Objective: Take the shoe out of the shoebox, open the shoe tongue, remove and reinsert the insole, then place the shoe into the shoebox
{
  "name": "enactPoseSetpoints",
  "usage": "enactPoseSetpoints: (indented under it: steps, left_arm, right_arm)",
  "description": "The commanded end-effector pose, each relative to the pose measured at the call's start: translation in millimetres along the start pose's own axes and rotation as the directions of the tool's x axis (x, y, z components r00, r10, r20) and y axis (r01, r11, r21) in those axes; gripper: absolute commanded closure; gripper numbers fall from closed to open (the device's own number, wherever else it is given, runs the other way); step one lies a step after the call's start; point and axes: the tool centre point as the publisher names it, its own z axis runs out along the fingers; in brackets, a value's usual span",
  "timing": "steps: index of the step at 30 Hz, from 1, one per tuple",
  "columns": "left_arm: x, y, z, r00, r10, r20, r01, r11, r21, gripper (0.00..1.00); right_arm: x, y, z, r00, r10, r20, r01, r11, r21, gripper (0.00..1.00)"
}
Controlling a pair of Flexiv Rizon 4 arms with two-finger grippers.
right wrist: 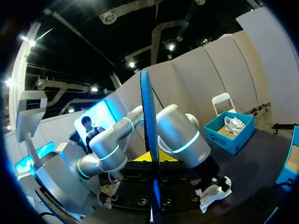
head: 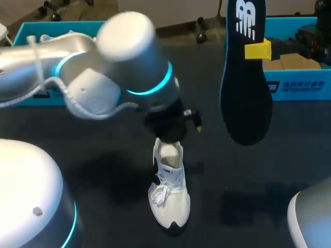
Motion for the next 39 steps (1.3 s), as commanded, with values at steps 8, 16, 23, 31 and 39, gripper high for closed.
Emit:
enactPoseSetpoints:
  steps: [8, 16, 23, 31, 39]
  left_arm:
    - [24.5, 22, -85, 0.880, 0.024, 0.475, -0.080, 0.992, 0.097, 0.00]
    - [24.5, 22, -85, 0.880, 0.024, 0.475, -0.080, 0.992, 0.097, 0.00]
    - [23.6, 27, -79, 0.852, 0.035, 0.523, -0.114, 0.986, 0.119, 0.00]
    - [22.7, 29, -88, 0.676, 0.051, 0.735, -0.192, 0.975, 0.109, 0.00]
    - [7.9, 25, -101, 0.531, 0.064, 0.845, -0.210, 0.976, 0.057, 0.00]
  right_arm:
    - [-2.8, 2.4, 3, 1.000, 0.001, -0.002, -0.001, 1.000, 0.005, 1.00]
    - [-2.8, 2.4, 3, 1.000, 0.001, -0.002, -0.001, 1.000, 0.005, 1.00]
    - [-2.8, 2.4, 3, 1.000, 0.001, -0.002, -0.001, 1.000, 0.005, 1.00]
    - [-2.8, 2.4, 3, 1.000, 0.001, -0.002, -0.001, 1.000, 0.005, 1.00]
    - [-2.8, 2.4, 3, 1.000, 0.001, -0.002, -0.001, 1.000, 0.005, 1.00]
